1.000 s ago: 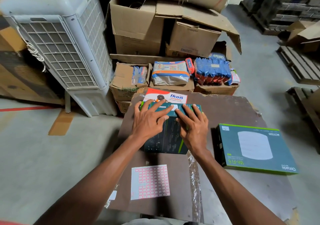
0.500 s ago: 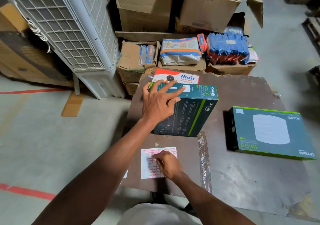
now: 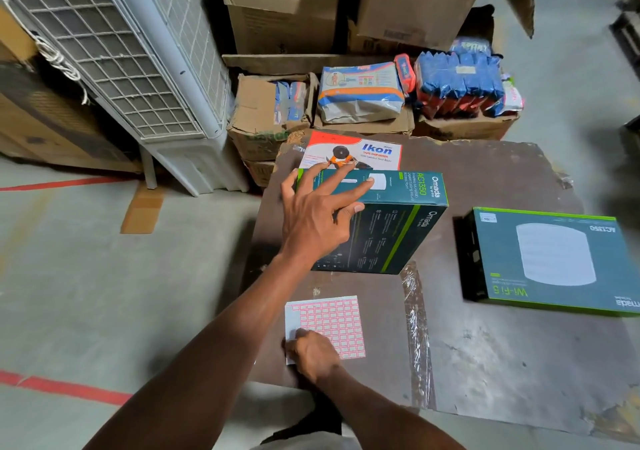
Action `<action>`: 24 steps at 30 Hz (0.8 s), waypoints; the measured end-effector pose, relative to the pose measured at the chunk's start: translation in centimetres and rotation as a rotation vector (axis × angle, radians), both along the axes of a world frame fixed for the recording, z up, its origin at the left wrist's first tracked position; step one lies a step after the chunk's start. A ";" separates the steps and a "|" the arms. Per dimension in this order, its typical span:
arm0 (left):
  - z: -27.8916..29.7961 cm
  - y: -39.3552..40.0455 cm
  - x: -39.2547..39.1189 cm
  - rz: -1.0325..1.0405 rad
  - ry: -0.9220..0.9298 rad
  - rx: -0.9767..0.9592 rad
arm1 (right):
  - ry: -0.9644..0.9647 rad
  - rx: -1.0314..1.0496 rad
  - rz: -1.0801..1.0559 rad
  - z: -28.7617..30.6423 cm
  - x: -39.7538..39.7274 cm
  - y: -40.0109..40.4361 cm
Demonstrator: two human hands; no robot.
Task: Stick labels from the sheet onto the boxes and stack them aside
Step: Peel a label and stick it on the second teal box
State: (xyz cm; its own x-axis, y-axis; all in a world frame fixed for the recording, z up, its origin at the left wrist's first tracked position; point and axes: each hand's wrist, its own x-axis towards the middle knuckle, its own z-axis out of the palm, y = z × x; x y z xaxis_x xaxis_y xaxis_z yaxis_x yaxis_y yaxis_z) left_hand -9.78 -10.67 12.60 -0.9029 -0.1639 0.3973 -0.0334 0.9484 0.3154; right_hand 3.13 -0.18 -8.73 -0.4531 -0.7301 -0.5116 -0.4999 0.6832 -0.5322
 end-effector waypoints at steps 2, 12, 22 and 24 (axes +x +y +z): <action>0.1 -0.1 -0.2 0.000 -0.015 0.005 | 0.055 0.029 0.062 -0.3 0.2 -0.2; 0.2 -0.1 -0.4 0.001 -0.019 0.009 | 0.164 0.061 0.147 0.1 0.6 -0.5; 0.1 -0.1 -0.4 0.007 -0.010 0.005 | 0.147 0.028 0.089 -0.2 0.3 -0.6; 0.0 -0.1 -0.5 0.008 -0.019 0.001 | 0.115 0.040 0.063 -0.5 0.2 -0.7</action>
State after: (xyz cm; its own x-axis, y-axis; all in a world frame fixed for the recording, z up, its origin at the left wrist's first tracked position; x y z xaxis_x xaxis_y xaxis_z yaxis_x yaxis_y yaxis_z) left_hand -10.27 -10.82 12.64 -0.9089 -0.1718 0.3799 -0.0472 0.9477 0.3157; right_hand 3.35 -0.83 -9.20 -0.4644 -0.7391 -0.4880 -0.5982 0.6681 -0.4425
